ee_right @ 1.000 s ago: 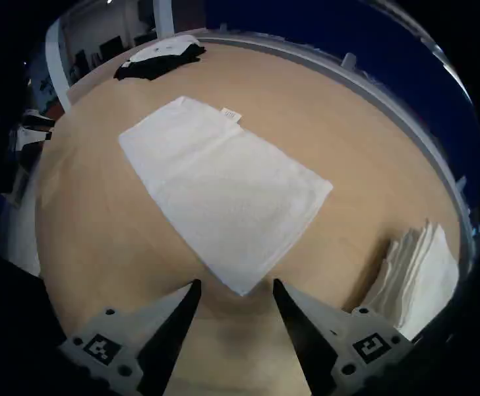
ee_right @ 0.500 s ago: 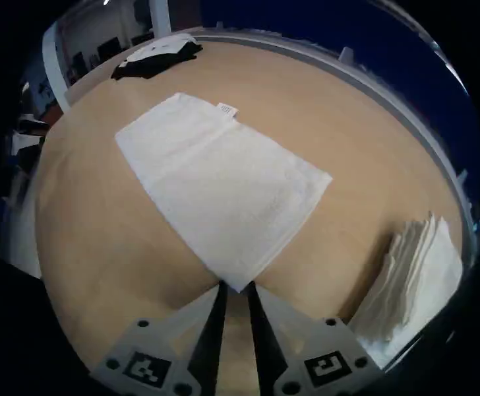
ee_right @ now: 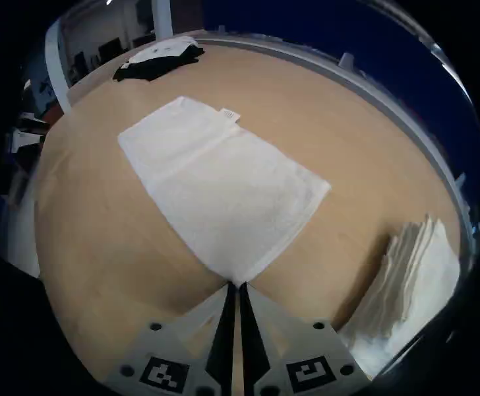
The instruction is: Fold towel
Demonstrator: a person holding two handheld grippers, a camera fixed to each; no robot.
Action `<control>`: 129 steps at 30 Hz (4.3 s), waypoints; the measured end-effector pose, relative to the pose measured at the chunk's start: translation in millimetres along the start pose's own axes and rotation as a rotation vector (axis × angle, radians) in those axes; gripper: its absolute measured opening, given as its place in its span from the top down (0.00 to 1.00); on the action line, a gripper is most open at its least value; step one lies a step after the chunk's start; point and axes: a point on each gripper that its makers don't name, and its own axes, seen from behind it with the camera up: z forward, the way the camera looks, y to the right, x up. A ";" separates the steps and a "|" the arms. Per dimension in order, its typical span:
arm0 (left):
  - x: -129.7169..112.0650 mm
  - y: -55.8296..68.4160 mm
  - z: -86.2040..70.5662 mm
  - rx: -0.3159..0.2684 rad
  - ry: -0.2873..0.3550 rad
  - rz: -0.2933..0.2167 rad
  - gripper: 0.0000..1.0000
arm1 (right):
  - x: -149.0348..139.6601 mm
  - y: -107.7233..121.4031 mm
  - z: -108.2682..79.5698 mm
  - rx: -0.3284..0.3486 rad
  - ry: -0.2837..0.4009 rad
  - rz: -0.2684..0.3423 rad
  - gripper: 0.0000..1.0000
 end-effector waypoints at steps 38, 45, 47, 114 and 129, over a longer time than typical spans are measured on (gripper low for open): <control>9.1 -5.6 -16.1 -0.018 0.054 -0.022 0.03 | 156.9 -18.2 -35.7 -0.062 0.199 -0.208 0.96; 5.7 -4.8 -23.1 -0.013 0.059 -0.025 0.03 | 179.2 -38.0 -26.3 -0.037 0.208 -0.261 0.96; 4.7 -4.4 -24.9 -0.013 0.062 -0.032 0.03 | 186.7 -46.9 -22.5 -0.025 0.210 -0.284 0.96; -9.4 -15.9 -40.1 0.016 0.084 -0.076 0.03 | 116.3 -122.0 44.0 0.067 0.091 -0.157 0.09; -9.0 -14.6 -37.4 0.015 0.082 -0.067 0.03 | 83.2 -122.9 51.6 0.076 0.041 -0.128 0.27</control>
